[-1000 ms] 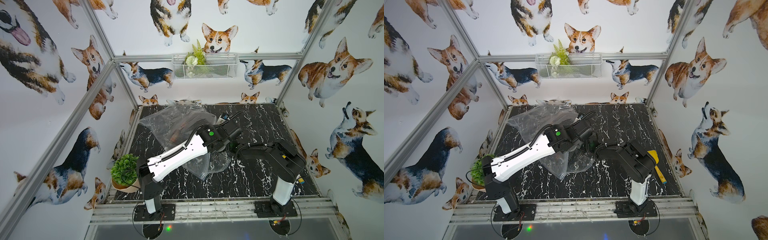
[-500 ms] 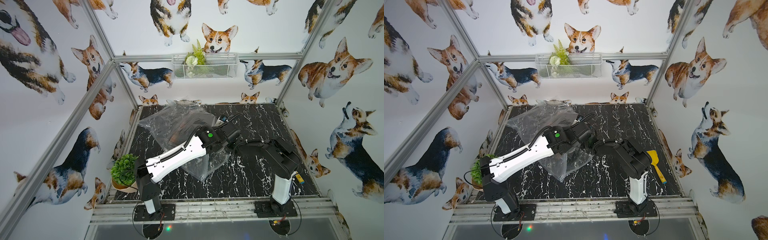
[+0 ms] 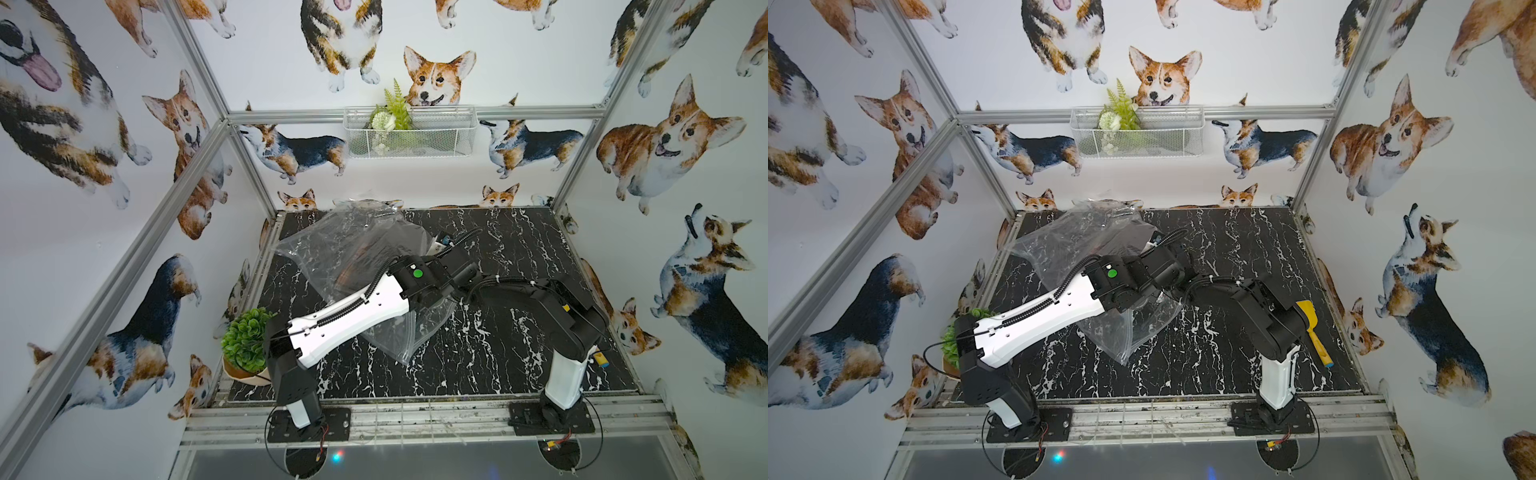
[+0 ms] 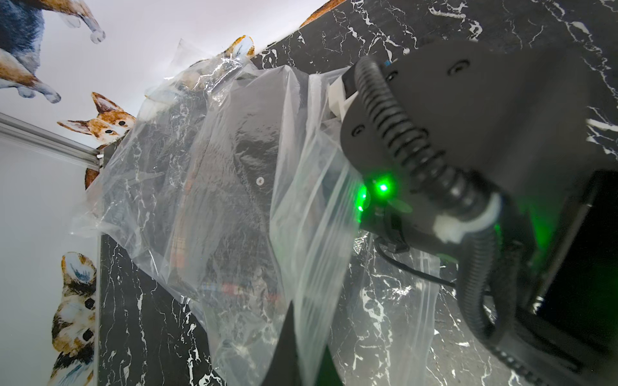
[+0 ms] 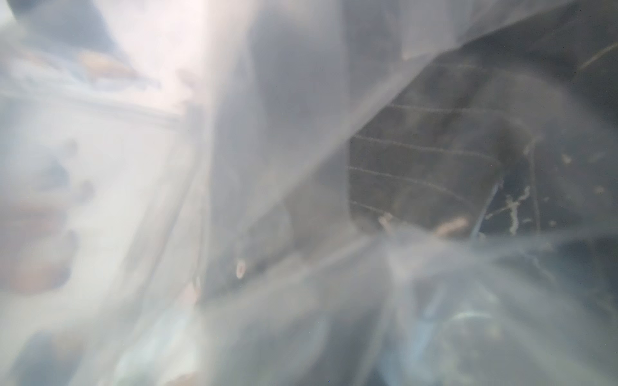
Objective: Take the shirt out of the vacuum bag
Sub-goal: Take out the shirt from the vacuum bag.
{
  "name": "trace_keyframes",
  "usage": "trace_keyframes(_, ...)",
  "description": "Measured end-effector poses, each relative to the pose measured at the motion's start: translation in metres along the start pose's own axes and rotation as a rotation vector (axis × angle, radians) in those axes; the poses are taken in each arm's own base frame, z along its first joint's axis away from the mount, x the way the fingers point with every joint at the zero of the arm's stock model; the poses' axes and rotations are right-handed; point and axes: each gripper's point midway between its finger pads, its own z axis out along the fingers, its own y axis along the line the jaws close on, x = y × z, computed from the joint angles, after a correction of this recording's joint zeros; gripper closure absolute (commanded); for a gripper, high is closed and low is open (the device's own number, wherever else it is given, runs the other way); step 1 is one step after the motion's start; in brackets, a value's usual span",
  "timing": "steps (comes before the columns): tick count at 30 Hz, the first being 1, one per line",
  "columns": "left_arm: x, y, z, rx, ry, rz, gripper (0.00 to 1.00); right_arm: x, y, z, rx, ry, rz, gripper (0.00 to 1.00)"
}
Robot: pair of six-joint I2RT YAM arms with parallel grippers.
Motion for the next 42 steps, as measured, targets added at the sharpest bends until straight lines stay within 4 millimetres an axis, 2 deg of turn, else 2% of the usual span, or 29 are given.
trace_keyframes(5, 0.002, 0.0, 0.001, -0.001, 0.002, 0.002, 1.0, 0.001, 0.0, 0.0, -0.003, 0.005, 0.0, 1.0)
trace_keyframes(10, 0.004, 0.001, 0.002, -0.002, 0.003, 0.002, 1.0, 0.0, 0.003, -0.006, -0.017, 0.011, 0.002, 1.0)
trace_keyframes(18, 0.004, 0.005, 0.001, -0.01, -0.001, -0.005, 1.0, -0.009, 0.036, -0.039, -0.094, -0.017, -0.024, 1.0)
trace_keyframes(23, 0.003, 0.008, 0.003, -0.017, 0.002, -0.015, 1.0, -0.004, 0.03, -0.048, -0.079, -0.01, -0.037, 1.0)
trace_keyframes(27, 0.002, 0.01, 0.003, -0.018, 0.001, -0.019, 1.0, 0.0, 0.023, -0.046, -0.066, 0.008, -0.036, 1.0)
trace_keyframes(29, 0.002, 0.011, 0.003, -0.019, 0.001, -0.023, 1.0, 0.004, 0.017, -0.042, -0.057, 0.028, -0.033, 0.89)
trace_keyframes(32, 0.001, 0.012, 0.003, -0.019, -0.001, -0.025, 1.0, 0.01, 0.01, -0.037, -0.047, 0.057, -0.028, 0.79)
trace_keyframes(33, 0.0, 0.012, 0.003, -0.019, -0.001, -0.025, 1.0, 0.012, 0.009, -0.036, -0.047, 0.065, -0.028, 0.72)
trace_keyframes(37, 0.001, 0.012, 0.002, -0.02, 0.001, -0.023, 1.0, 0.02, 0.005, -0.038, -0.047, 0.095, -0.026, 0.58)
trace_keyframes(42, 0.0, 0.014, 0.002, -0.021, 0.002, -0.025, 1.0, 0.026, 0.001, -0.05, -0.05, 0.107, -0.039, 0.52)
